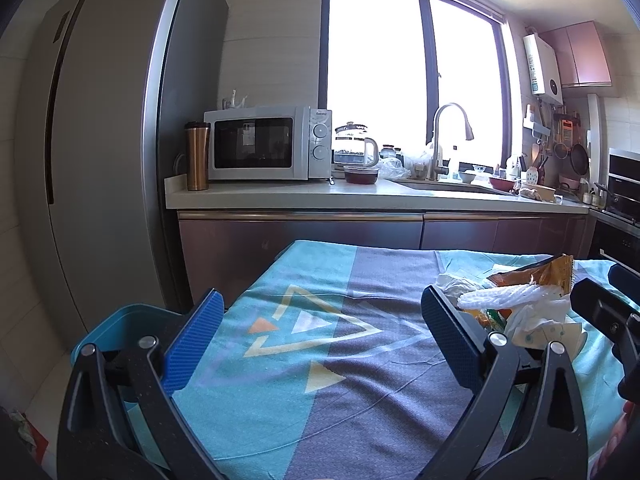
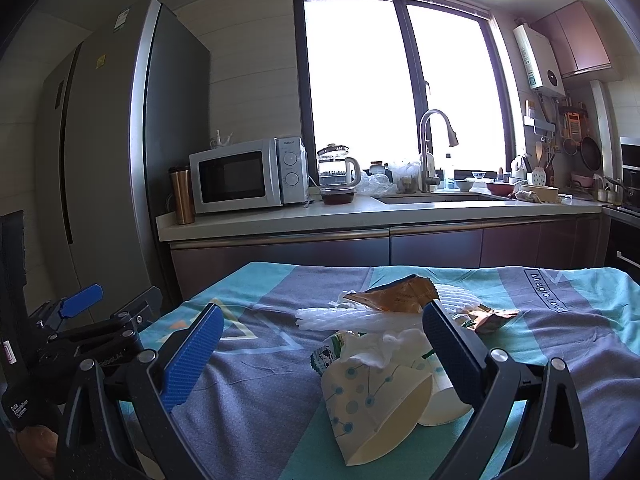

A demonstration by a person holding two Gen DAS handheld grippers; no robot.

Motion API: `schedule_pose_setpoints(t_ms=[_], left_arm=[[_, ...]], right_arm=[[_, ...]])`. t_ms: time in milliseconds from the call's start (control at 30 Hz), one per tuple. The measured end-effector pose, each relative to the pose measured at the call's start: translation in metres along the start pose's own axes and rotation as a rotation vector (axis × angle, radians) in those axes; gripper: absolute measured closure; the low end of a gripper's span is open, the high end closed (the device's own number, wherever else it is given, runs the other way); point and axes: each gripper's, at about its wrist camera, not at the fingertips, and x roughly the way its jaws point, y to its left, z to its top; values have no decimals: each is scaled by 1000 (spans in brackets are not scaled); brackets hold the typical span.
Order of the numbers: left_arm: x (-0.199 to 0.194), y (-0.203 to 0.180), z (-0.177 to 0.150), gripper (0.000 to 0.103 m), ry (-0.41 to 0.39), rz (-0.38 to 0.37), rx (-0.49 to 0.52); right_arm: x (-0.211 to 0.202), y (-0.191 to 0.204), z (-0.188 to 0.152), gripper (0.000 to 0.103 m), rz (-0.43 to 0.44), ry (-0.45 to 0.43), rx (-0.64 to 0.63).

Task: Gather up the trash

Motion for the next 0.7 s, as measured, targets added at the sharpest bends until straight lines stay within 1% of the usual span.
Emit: schedule_pose_setpoints(t_ms=[700], left_arm=[[-2,-1,0,6,-3,-8,-3]], right_arm=[[1,-2,0,7,-5,-1,9]])
